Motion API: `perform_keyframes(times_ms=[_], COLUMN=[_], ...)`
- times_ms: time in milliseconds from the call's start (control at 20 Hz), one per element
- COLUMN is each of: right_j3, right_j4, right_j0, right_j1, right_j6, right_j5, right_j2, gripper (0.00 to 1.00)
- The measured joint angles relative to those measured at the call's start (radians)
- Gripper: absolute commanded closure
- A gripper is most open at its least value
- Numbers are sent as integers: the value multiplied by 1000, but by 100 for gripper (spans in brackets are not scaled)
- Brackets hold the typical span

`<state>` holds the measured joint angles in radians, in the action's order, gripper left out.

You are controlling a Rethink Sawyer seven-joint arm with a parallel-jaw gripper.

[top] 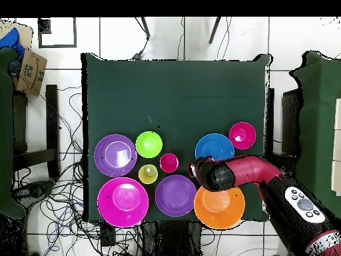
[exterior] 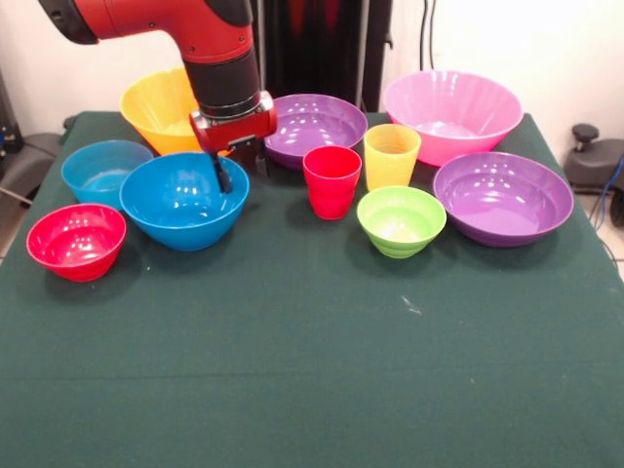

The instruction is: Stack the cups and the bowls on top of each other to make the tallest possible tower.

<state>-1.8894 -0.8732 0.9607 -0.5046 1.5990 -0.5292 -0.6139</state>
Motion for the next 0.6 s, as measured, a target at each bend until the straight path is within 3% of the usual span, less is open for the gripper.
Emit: perform_keyframes(times_ms=[600], right_j3=[50], right_j4=[56], right_j0=[-26], right_j1=[0], right_j6=[0], right_j5=[-38], right_j2=[-6], gripper=[0])
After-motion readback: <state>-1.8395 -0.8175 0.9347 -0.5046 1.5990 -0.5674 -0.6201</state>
